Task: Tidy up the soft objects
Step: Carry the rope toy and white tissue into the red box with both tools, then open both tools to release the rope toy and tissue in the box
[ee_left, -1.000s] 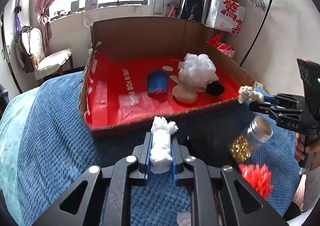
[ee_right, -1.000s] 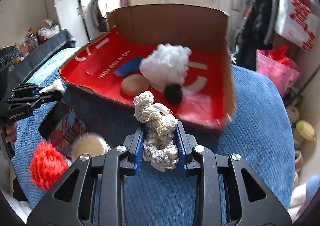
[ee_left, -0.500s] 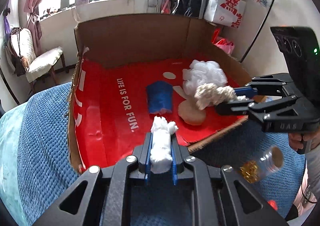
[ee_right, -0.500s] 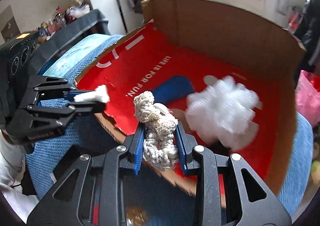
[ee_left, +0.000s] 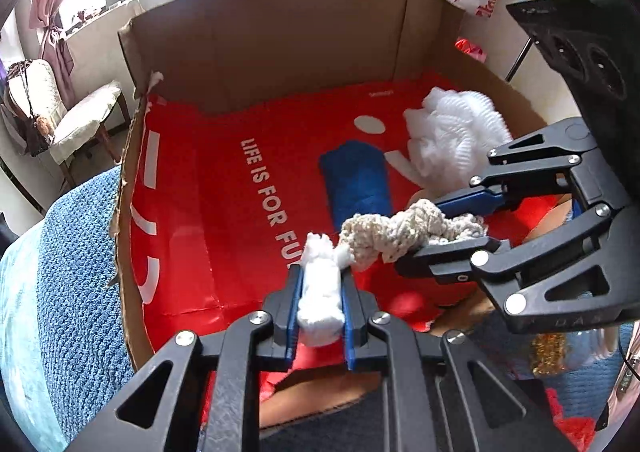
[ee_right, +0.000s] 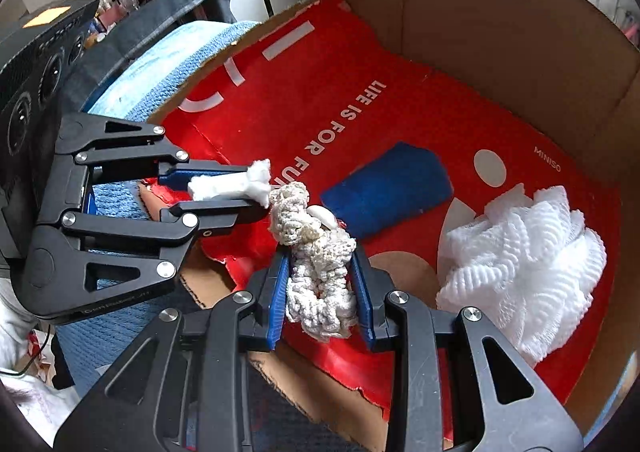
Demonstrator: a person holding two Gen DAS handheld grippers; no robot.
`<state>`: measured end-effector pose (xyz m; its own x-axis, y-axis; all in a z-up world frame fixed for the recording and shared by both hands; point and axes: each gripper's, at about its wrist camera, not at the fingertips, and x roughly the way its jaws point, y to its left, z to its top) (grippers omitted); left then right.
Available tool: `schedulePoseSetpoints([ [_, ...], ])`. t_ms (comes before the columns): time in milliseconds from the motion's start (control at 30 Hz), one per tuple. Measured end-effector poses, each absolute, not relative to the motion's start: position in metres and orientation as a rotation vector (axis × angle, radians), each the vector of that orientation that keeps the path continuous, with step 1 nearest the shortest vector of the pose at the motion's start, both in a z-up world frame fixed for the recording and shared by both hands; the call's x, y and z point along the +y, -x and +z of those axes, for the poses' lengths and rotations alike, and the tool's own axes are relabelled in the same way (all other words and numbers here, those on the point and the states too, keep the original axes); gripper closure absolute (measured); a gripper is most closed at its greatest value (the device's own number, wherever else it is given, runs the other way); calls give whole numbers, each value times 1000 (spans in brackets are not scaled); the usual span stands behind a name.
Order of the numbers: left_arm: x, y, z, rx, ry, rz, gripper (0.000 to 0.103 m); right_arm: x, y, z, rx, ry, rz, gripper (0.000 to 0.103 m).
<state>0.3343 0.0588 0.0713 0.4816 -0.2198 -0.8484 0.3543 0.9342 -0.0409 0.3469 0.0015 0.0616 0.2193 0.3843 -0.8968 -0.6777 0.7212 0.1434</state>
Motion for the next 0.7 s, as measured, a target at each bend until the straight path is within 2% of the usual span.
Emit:
schedulePoseSetpoints([
  [200,56,-343,62,1037,-173,-353,86,10,-347,56,1130,373,745,74],
  [533,48,-352,52,1042,-209,-333,65,28,-351,53,1139,439,759,72],
  [600,48,-351,53,1043,-211,-339,63,32,-351,53,1137,449,761,69],
  [667,49,-350,53,1041,-212,-341,59,35,-348,53,1132,453,766,55],
  [700,49,-349,54,1037,-217,-338,58,36,-349,53,1126,460,766,54],
])
